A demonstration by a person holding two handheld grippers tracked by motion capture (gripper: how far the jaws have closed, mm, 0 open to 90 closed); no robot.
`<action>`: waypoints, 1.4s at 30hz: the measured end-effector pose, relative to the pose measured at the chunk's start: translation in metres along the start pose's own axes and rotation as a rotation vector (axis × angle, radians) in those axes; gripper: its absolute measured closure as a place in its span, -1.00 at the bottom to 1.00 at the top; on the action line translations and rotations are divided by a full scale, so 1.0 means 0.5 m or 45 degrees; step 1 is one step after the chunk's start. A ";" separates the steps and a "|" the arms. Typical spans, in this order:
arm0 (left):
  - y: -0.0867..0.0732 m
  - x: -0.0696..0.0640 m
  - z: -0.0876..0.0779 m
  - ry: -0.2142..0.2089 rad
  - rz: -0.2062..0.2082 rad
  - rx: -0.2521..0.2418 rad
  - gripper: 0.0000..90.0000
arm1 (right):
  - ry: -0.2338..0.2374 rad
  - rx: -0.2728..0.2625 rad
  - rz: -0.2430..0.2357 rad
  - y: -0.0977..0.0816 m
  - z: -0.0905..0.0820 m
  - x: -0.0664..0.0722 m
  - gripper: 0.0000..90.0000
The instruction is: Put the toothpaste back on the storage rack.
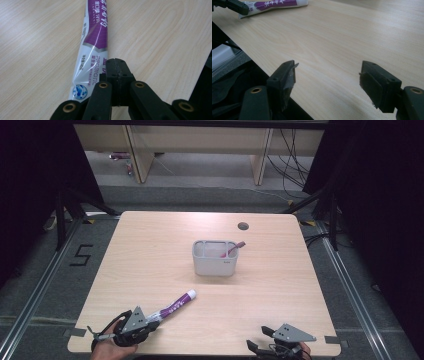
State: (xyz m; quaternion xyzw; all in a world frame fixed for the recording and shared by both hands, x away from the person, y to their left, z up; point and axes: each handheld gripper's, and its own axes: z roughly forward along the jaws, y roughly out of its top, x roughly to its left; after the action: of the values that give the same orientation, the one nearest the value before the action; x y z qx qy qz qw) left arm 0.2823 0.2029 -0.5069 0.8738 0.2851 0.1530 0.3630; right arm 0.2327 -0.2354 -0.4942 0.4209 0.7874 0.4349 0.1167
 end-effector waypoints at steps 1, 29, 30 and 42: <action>0.000 0.000 0.000 -0.004 -0.008 -0.009 0.99 | -0.001 -0.001 -0.001 0.000 0.000 0.000 -0.35; 0.008 0.093 0.021 0.112 -0.050 0.045 0.99 | -0.003 0.017 0.004 0.001 -0.002 -0.001 -0.34; 0.008 0.094 0.025 0.112 -0.071 0.031 0.99 | -0.002 0.015 -0.004 0.001 -0.001 -0.002 -0.34; 0.021 0.125 0.048 0.148 -0.122 0.026 0.99 | 0.005 0.016 0.011 0.000 -0.001 -0.001 -0.34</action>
State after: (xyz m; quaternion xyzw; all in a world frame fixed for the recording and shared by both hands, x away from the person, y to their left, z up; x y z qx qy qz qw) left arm 0.3473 0.2218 -0.5120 0.8524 0.3489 0.1830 0.3439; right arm 0.2328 -0.2361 -0.4939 0.4243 0.7884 0.4314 0.1109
